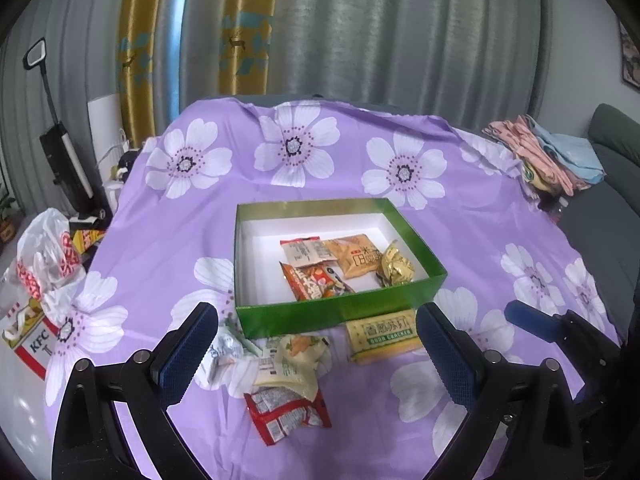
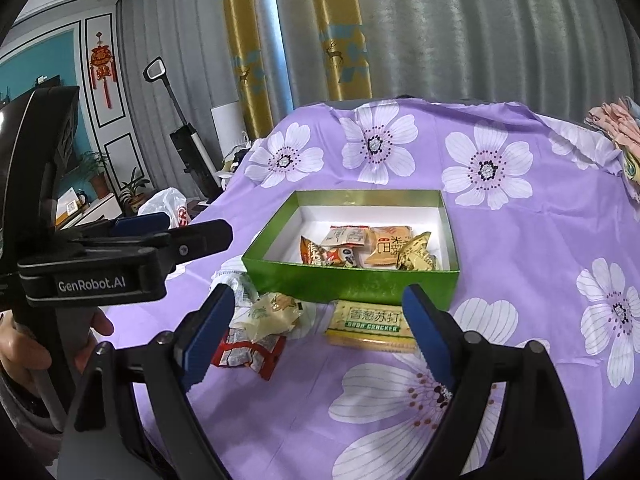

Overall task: Organize snacks
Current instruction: 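Withdraw the left gripper and move it to the red-and-white bag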

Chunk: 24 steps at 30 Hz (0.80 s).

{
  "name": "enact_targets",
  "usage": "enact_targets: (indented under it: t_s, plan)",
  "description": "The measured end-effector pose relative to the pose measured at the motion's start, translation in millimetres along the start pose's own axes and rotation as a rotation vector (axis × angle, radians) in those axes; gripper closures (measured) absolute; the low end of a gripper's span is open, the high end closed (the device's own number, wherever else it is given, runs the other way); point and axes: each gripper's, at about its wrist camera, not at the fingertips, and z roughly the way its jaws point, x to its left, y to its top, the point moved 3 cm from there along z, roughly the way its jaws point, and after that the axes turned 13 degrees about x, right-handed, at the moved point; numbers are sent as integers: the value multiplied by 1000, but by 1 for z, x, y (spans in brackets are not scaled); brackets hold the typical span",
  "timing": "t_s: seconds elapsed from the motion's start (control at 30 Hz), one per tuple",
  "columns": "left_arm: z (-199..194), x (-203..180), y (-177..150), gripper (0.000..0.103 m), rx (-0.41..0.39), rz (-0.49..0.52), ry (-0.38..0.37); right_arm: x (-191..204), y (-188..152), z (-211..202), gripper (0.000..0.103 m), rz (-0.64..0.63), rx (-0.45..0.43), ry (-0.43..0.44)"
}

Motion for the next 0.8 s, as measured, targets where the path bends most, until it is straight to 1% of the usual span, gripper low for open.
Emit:
enact_targets:
  t_s: [0.1, 0.23, 0.43, 0.63, 0.8]
  plan:
    - [3, 5, -8, 4, 22, -14, -14, 3, -2, 2, 16, -7, 16, 2]
    - [12, 17, -18, 4, 69, -58, -31, 7, -10, 10, 16, -15, 53, 7]
    - [27, 49, -33, 4, 133, -150, -46, 13, -20, 24, 16, -29, 108, 23]
    - [43, 70, -54, 4, 199, -203, -54, 20, -30, 41, 16, -50, 165, 45]
    - [56, 76, -70, 4, 251, -227, -102, 27, -38, 57, 16, -68, 217, 71]
